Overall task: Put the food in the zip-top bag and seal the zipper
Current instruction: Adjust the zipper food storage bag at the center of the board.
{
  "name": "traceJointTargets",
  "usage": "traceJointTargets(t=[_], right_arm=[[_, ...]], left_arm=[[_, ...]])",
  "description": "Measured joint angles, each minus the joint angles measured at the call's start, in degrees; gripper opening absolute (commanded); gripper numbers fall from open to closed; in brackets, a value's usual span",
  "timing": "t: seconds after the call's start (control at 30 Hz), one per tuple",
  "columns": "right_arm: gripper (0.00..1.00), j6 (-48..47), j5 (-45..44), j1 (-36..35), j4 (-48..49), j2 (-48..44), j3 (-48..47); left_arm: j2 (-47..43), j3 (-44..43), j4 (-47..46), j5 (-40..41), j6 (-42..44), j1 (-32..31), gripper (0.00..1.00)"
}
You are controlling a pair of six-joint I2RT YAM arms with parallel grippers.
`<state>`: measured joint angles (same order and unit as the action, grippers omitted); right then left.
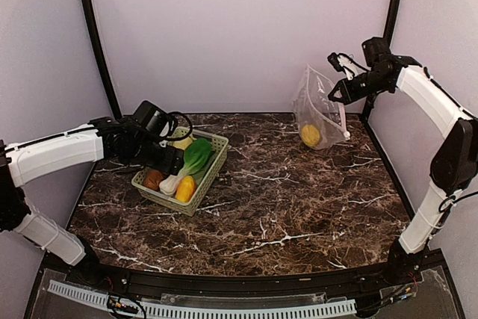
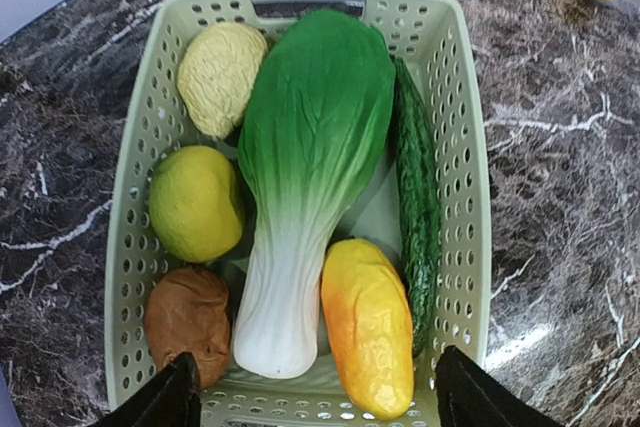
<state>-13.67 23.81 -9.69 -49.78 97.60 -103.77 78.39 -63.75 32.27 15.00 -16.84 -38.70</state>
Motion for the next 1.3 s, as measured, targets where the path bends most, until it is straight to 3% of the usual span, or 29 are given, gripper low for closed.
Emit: traceJointTargets(t=[0.23,0.6,0.8,1.07,1.3], right_arm=[[0.0,-2.6,1.4,0.0,-0.4,-0.1,3.0],[0.0,-3.7,3.4,0.0,-0.7,-1.2,2.0],[0.0,-3.6,-2.6,0.3,-0.1,-1.2,0.2],[0.0,-3.2,-11.1,6.6,0.4,-1.2,-4.2],[0.0,-3.7,-8.4,6.1,1.5,-3.5,-3.3]], left_arm=[[6.8,0.8,0.6,-5.5,-2.8,0.3,0.66],[14.4,0.3,0.7,-10.6,-6.5,0.3,0.6],[16.6,0.2,0.6,-11.6,-8.0,0.3,0.6],[20.0,-0.2,0.1,-12.8,-8.5,0.3,0.57],[21.0,-1.0,-0.4,-13.1,-8.5,0.3,0.5]])
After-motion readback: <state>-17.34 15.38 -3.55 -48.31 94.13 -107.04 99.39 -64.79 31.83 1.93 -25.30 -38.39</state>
